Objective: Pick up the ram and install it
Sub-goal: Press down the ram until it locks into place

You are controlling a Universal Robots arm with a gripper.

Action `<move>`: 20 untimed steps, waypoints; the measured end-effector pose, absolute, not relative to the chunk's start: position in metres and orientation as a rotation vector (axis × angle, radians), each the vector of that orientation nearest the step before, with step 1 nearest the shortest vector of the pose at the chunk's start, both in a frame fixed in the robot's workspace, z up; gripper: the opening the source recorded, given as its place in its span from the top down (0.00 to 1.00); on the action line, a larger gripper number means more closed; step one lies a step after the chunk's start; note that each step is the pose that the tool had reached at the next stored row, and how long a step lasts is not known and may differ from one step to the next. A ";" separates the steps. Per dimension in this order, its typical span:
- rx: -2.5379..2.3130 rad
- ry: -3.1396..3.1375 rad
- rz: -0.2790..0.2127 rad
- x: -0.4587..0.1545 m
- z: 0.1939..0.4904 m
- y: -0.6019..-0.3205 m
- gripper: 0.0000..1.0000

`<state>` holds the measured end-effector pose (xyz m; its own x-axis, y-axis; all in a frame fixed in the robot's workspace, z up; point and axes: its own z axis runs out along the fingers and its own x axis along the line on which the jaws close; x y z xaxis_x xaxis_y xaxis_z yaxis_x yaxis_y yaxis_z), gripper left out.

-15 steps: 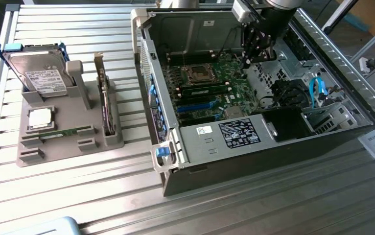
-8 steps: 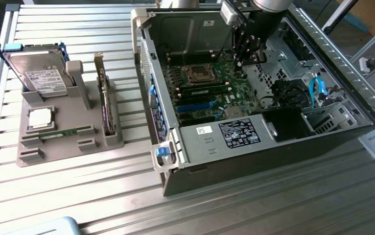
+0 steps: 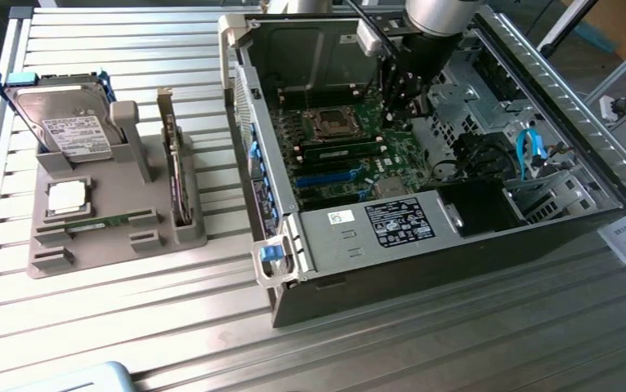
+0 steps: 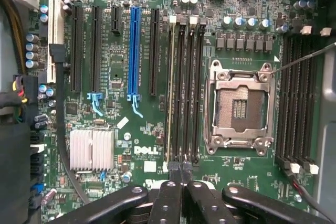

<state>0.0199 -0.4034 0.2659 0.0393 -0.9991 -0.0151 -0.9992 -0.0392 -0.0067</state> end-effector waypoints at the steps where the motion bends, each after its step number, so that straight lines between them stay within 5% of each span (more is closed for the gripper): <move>1: -2.254 2.167 0.009 0.019 0.264 -0.404 0.90; 20: -2.254 2.167 0.009 0.018 0.237 -0.411 0.90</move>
<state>0.0184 -0.4106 0.2367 0.0393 -0.9991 -0.0145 -0.9992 -0.0393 -0.0067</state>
